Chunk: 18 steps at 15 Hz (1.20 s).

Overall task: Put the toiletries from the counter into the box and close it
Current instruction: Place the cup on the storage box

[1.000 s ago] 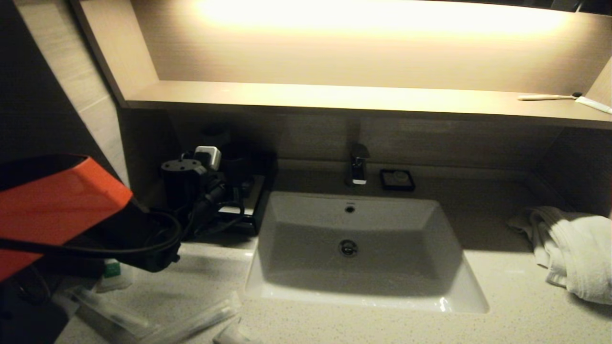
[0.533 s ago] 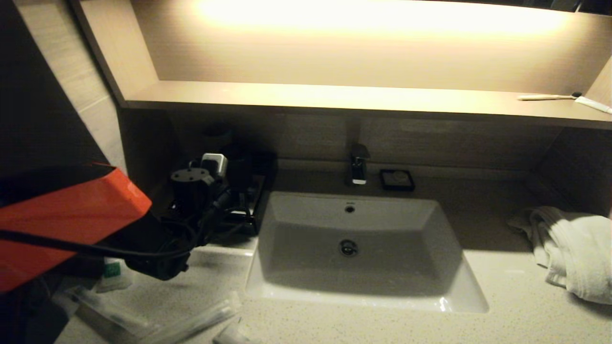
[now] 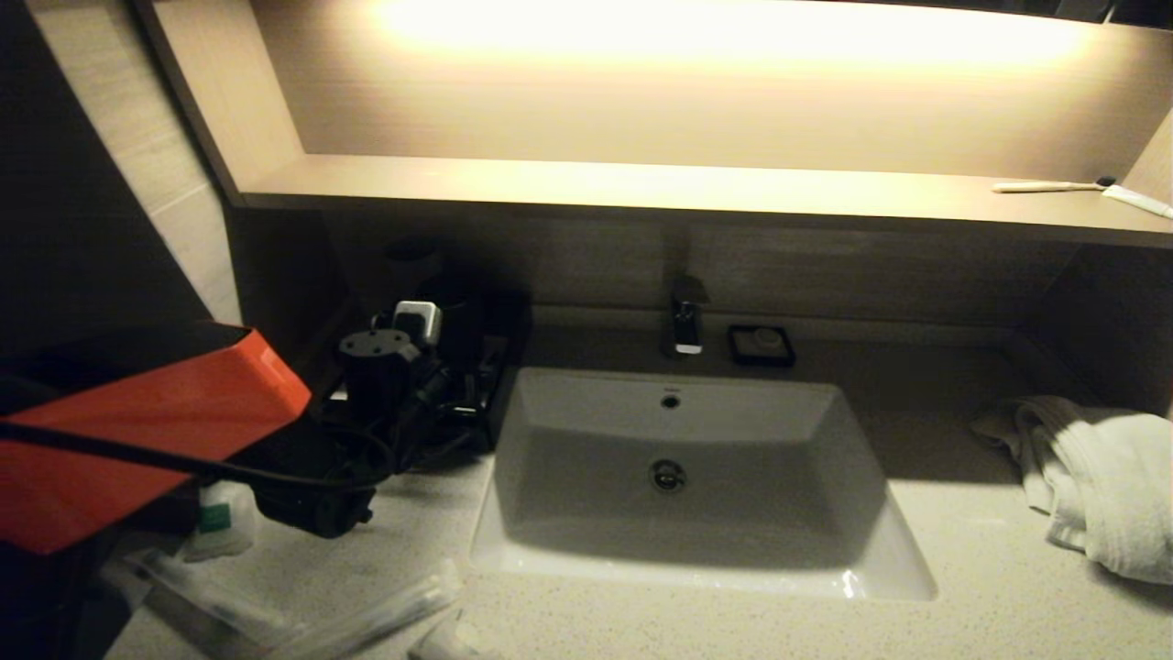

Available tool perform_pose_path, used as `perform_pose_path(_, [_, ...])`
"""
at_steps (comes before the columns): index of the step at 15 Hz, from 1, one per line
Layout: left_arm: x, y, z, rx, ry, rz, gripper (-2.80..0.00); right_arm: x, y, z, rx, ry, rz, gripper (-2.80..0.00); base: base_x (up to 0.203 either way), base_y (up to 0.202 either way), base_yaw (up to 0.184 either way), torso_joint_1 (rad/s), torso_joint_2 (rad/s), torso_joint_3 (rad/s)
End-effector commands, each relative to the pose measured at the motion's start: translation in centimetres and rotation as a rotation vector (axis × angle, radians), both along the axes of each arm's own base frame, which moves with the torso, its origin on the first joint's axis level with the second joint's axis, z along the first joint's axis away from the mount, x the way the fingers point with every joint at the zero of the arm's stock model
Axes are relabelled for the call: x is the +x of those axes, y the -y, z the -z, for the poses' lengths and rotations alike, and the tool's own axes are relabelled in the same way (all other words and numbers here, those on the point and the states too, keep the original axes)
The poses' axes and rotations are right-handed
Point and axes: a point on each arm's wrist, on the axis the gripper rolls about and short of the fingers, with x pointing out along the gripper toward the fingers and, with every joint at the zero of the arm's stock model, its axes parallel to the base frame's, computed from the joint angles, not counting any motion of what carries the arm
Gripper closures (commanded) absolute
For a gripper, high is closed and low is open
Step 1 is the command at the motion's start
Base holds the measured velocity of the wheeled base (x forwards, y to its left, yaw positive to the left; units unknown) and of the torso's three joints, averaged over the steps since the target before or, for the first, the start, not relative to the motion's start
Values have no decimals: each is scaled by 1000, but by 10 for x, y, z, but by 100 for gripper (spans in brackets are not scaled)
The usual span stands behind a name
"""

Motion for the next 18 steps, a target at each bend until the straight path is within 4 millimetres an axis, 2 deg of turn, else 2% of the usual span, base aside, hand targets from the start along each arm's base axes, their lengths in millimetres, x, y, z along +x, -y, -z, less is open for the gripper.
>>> perform_pose_path(1, [2, 0, 3, 1, -1, -2, -280, 0, 0, 0, 0, -1, -1, 0, 0, 0, 0, 0, 0, 0])
perform_pose_path(14, [17, 4, 8, 6, 29, -47, -280, 0, 0, 0, 0, 0, -1, 0, 0, 0, 0, 0, 0, 0])
perform_pose_path(15, [17, 4, 8, 12, 31, -47, 0, 0, 0, 0, 0, 0, -1, 0, 0, 0, 0, 0, 0, 0])
perform_pose_path(18, [19, 5, 9, 15, 34, -48, 0, 0, 0, 0, 0, 0, -1, 0, 0, 0, 0, 0, 0, 0])
